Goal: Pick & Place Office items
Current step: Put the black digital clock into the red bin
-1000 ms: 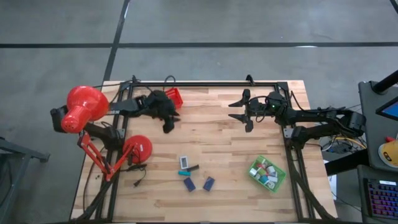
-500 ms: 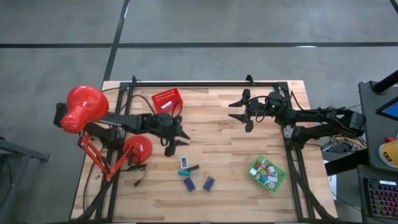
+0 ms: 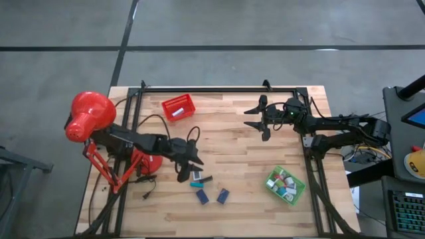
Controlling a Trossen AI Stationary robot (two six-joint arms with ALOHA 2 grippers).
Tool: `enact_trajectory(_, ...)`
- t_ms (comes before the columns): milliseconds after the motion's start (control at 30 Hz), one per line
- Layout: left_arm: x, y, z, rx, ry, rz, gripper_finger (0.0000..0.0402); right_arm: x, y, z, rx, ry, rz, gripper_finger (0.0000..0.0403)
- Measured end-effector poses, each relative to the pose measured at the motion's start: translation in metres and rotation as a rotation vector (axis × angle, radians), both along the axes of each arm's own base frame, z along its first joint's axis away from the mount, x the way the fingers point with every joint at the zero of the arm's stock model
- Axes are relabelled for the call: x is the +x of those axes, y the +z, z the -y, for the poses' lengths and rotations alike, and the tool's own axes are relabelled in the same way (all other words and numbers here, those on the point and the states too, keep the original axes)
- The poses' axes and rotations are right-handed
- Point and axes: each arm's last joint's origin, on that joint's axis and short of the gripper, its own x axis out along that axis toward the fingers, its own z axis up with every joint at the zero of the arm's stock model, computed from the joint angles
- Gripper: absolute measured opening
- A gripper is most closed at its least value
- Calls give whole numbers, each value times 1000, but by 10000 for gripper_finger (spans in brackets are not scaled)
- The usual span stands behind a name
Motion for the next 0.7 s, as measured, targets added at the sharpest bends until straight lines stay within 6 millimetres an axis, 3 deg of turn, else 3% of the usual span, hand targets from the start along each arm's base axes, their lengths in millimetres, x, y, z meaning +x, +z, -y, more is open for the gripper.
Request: enact_trajectory(700,27,-48,37,-63,-162,-52,140,0,0,0,0,0,0,203)
